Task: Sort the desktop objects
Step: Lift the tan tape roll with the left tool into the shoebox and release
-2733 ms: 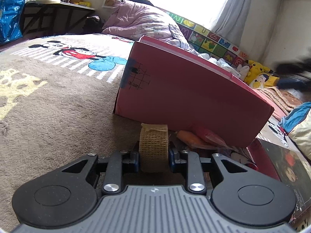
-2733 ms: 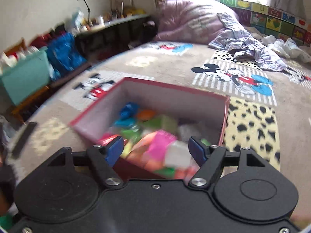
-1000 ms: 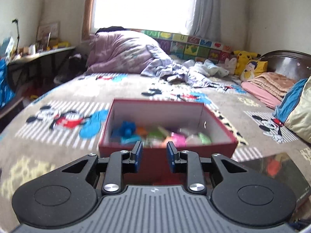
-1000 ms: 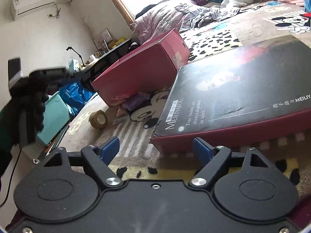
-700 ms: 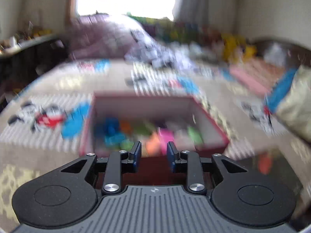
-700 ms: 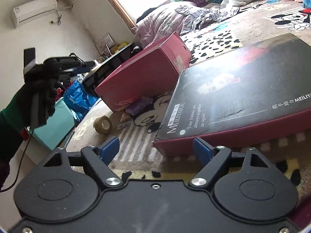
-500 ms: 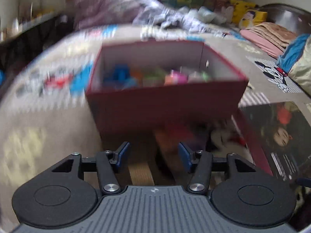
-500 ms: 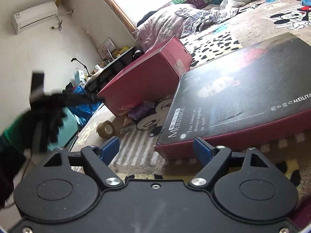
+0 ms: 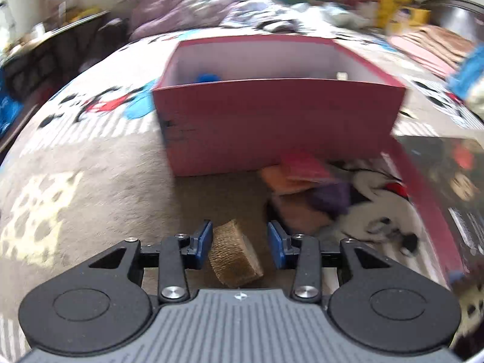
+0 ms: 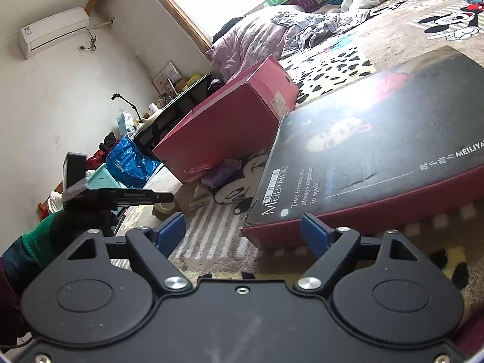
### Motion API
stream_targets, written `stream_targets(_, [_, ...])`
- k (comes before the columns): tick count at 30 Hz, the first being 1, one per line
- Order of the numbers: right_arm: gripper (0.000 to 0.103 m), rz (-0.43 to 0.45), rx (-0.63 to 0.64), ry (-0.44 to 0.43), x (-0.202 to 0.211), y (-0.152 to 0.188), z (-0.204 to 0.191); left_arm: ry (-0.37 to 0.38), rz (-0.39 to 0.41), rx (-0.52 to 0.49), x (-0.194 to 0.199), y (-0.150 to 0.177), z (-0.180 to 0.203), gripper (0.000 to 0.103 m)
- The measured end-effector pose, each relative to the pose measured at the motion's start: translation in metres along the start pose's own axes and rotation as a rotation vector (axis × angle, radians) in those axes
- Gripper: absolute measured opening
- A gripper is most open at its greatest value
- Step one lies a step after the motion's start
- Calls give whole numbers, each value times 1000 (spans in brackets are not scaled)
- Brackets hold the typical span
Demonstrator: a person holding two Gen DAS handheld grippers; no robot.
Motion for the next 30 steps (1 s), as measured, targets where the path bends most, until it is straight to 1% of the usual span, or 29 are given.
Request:
stream_targets(2, [83,-1,-1,1,0,0,0,-39,3,-76,1,3,7,39])
stream_targets(3, [83,-2,-2,1,0,0,0,-38,20,-78,3,3,7,39])
stream_targets(6, [83,-3,-5,2,-1,0,1,-21,92,-5,10,2,1,40])
stream_targets(9, [83,-2,-10,2,0,0,1,-40,95,67,9,9,-5,41])
stream_targets(13, [83,-4,-12,2,0,0,3,-24,93,133,5,17,-7,41])
stream_targets(16, [83,-7,-11,2,-1,0,2,-50,95,133,5,16,-8,41])
stream_targets(17, [83,-8,-12,2,-1,0,3,-58,91,126,4,16,-8,32])
stream_targets(18, [83,-7,-13,2,-1,0,3,-65,87,119,3,16,-7,27])
stream_targets(20, [83,-6,-17,1,0,0,3,-72,92,102,4,14,-5,25])
stream_targets(22, [83,-4,-20,0,0,-1,3,-57,104,85,9,11,-1,25])
stream_targets(25, [83,-3,-23,-3,1,-1,4,-55,129,50,17,4,7,25])
stream_targets(30, [83,-1,-26,-8,1,-1,4,-28,188,46,34,-24,12,25])
Point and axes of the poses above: each gripper's, at about its wrist camera, not at the fingertips, and x roughly against the way its jaws point, z to its right, y to its underside, the point moved 8 cm from there along -x, roughly the way its jaws point, and after that the axes turned 3 degrees about -z, right-handed, at the moved point
